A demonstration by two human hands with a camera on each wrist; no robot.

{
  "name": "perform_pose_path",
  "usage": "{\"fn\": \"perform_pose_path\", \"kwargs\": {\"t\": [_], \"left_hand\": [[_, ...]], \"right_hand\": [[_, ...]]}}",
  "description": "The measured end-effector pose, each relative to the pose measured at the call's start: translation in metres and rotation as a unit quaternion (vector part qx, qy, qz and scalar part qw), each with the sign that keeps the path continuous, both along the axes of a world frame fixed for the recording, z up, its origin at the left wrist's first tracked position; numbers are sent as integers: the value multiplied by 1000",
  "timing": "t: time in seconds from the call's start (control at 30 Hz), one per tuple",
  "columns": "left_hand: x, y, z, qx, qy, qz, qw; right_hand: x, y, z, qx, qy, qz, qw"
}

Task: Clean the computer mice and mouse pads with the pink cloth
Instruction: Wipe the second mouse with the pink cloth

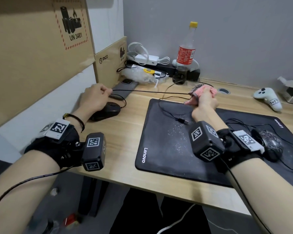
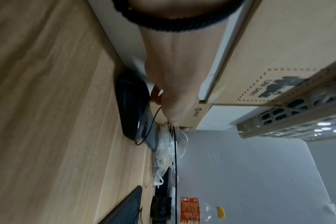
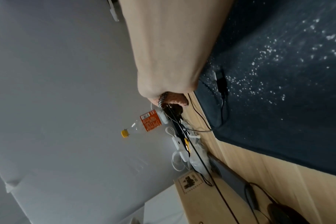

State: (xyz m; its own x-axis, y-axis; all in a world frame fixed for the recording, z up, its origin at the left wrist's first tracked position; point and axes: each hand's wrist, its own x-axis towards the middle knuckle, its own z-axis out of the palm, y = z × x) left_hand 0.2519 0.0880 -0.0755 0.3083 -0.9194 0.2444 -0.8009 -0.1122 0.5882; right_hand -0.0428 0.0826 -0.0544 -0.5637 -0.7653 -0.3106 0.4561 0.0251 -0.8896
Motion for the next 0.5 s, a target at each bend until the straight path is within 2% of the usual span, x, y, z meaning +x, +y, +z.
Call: {"fn": "perform_pose_path", "kwargs": {"t": [0.13, 0.23, 0.33, 0.43, 0.5], "left_hand": [[-6, 3, -2, -50, 12, 44, 998], [-18, 0, 0, -38, 19, 12, 999], [-47, 1, 14, -28, 36, -100, 994], [-87, 9, 28, -30, 56, -258, 964], [-107, 12, 30, -14, 42, -302, 952]], "right_hand": [[-13, 4, 4, -16, -22, -14, 1000], [-9, 6, 7, -47, -27, 54, 997], [4, 6, 8, -76, -13, 161, 984], [28, 7, 8, -85, 31, 231, 969], [43, 8, 8, -104, 45, 260, 959]]}}
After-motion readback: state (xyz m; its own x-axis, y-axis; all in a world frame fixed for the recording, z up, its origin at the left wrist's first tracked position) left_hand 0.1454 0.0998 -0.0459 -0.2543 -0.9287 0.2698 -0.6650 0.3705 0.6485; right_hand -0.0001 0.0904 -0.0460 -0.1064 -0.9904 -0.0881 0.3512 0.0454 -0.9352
